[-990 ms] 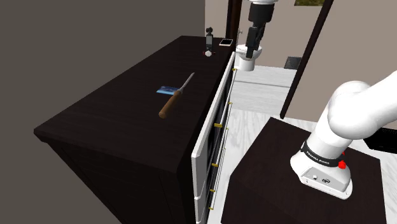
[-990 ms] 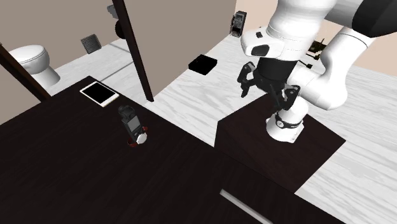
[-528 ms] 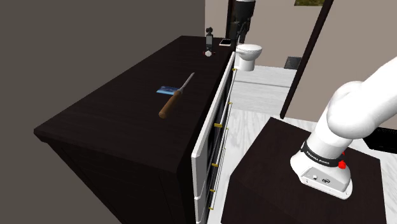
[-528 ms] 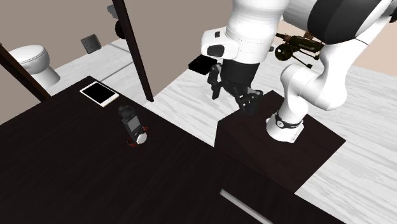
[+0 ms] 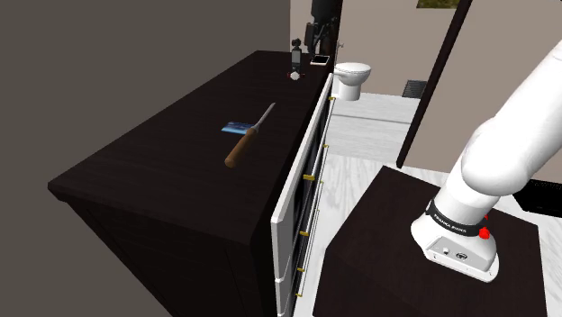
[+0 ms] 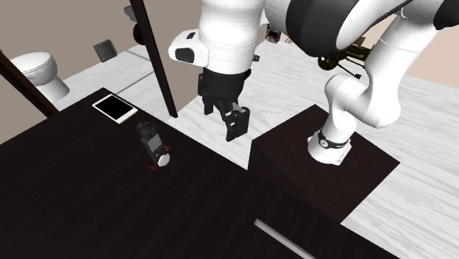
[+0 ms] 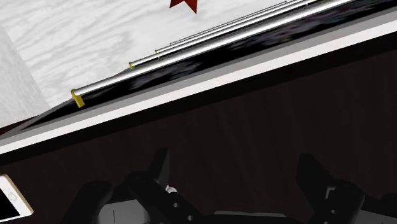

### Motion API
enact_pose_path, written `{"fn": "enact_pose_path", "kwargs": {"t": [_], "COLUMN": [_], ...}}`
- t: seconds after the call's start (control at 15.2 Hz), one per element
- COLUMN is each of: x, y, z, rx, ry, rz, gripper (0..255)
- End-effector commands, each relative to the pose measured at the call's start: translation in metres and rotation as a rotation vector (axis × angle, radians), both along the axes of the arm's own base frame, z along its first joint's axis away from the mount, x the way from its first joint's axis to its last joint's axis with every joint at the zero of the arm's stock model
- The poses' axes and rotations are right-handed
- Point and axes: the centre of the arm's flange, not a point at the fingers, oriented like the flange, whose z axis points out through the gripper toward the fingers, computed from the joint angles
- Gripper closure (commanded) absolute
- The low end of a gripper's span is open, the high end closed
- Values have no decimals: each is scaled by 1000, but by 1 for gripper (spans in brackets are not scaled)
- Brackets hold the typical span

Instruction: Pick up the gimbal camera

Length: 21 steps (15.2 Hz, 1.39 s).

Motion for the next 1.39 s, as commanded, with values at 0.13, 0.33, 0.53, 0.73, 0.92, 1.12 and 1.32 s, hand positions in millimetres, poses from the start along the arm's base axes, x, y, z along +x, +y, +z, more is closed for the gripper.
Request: {"fn": "enact_pose_path", "kwargs": {"t": [0.13, 0.33, 0.53, 0.73, 0.92, 1.12, 1.32], "x": [45, 77, 108, 123, 123, 123, 122], "y": [-20, -39, -59, -69, -69, -69, -68], "z": [10, 16, 22, 20, 5, -11, -15], "rx": [-10, -18, -25, -29, -29, -29, -29], "ry": [-18, -31, -44, -51, -51, -51, -51], "rz": [-39, -68, -97, -111, -111, -111, -111], "gripper": [0, 0, 0, 0, 0, 0, 255]}}
